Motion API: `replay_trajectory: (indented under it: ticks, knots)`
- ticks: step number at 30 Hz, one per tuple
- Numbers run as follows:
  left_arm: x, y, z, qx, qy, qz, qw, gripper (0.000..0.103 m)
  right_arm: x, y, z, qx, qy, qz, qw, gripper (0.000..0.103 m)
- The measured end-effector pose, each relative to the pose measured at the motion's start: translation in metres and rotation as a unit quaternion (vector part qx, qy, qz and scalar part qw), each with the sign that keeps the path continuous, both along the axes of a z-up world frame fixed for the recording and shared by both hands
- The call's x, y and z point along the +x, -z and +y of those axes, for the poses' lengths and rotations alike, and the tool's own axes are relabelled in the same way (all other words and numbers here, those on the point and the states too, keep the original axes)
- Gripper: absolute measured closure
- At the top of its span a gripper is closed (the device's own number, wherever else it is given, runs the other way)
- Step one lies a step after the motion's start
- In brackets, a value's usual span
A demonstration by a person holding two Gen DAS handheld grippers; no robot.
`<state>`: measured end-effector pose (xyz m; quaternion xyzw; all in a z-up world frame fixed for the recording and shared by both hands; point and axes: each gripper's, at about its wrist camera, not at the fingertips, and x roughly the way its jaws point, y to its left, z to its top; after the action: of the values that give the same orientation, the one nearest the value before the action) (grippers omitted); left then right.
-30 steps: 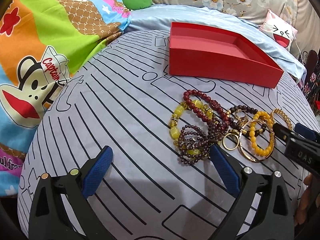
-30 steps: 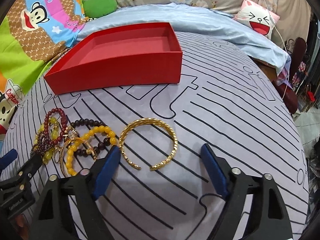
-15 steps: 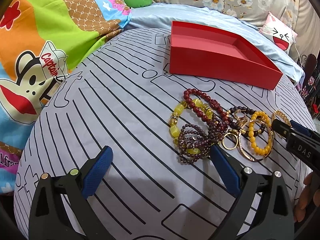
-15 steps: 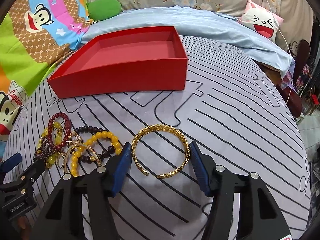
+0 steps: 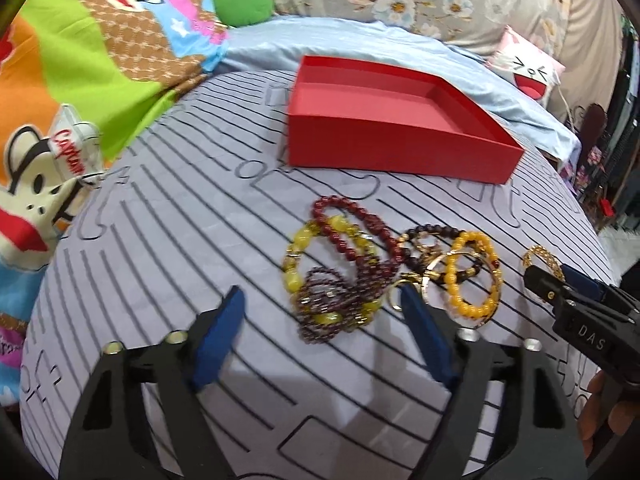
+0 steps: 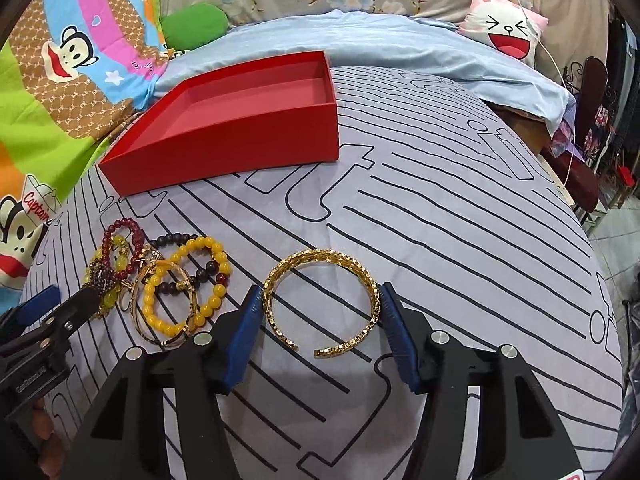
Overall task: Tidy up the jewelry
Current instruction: 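Close the left tool on the dark garnet bead strand while the right tool grasps the gold cuff bangle, then carry both held bracelets into the red tray and open both tools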
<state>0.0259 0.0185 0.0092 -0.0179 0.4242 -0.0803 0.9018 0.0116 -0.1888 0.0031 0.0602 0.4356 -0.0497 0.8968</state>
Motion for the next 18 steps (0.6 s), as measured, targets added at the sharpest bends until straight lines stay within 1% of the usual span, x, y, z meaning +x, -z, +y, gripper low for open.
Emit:
replay_trajectory:
  ticks: [1,2,3,7,9,10,12,18]
  knots:
    - [0.002,0.001,-0.001,-0.002,0.003,0.002,1.0000,0.040,0.000,0.000,0.001,0.001,0.000,0.000,1.000,0.046]
    - [0.004,0.002,-0.002,-0.005,0.006,0.004,1.0000,0.046,0.001,0.000,0.001,0.001,0.000,0.001,1.000,0.046]
    - [0.004,0.002,-0.002,-0.009,0.008,0.006,0.9999,0.055,0.001,0.000,0.002,0.002,0.000,0.001,1.000,0.046]
    - [0.003,0.000,-0.003,-0.017,0.020,0.001,0.9997,0.069,0.002,0.001,0.003,0.002,-0.004,0.002,1.000,0.046]
    - [0.002,-0.001,-0.005,-0.024,0.030,-0.002,0.9993,0.084,0.002,0.001,0.004,0.002,-0.005,0.003,1.000,0.046]
    - [0.001,-0.001,-0.005,-0.031,0.038,0.000,0.9988,0.089,0.002,0.001,0.005,0.002,-0.006,0.003,1.000,0.046]
    - [0.001,-0.002,-0.006,-0.033,0.040,-0.002,0.9986,0.093,0.001,0.001,0.006,0.002,-0.008,0.003,1.000,0.046]
    - [-0.006,-0.010,-0.004,-0.044,0.042,-0.007,0.9981,0.097,-0.004,-0.007,0.009,0.004,-0.013,-0.006,1.000,0.046]
